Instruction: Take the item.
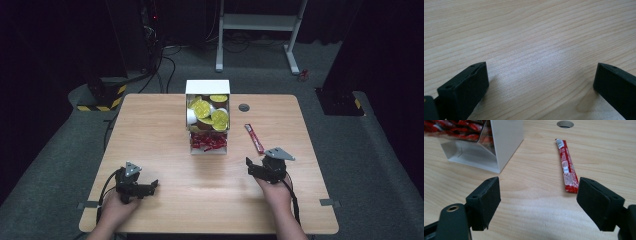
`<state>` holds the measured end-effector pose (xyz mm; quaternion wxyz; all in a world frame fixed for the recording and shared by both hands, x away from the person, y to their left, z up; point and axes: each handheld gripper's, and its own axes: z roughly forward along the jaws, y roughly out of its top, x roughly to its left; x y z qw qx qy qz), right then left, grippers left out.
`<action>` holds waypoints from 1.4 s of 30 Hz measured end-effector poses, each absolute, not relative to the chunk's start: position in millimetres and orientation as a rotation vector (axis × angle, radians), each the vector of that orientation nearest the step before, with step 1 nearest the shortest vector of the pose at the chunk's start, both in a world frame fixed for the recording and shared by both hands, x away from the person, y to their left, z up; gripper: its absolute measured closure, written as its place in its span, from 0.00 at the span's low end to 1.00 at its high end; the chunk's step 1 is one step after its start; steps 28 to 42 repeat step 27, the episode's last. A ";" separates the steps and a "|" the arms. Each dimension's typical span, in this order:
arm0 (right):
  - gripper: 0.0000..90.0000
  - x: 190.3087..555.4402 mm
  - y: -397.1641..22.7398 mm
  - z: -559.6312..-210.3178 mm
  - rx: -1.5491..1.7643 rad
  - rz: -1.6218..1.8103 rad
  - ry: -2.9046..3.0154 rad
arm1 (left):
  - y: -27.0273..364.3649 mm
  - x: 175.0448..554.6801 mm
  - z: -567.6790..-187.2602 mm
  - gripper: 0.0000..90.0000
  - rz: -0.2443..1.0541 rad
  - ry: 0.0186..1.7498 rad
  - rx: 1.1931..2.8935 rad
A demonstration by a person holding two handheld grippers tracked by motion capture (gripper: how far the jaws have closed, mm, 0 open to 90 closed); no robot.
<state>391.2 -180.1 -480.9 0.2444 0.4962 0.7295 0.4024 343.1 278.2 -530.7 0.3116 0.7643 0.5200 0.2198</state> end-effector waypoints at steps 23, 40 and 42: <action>0.16 348.0 -199.5 -524.9 1.434 0.862 2.109 | 277.7 343.0 -531.0 0.00 0.581 1.375 2.009; 0.16 347.6 -197.2 -524.9 1.440 0.861 2.104 | 277.7 343.0 -531.0 0.00 0.581 1.375 2.009; 0.16 347.6 -197.2 -524.9 1.440 0.861 2.104 | 277.7 343.0 -531.0 0.00 0.581 1.375 2.009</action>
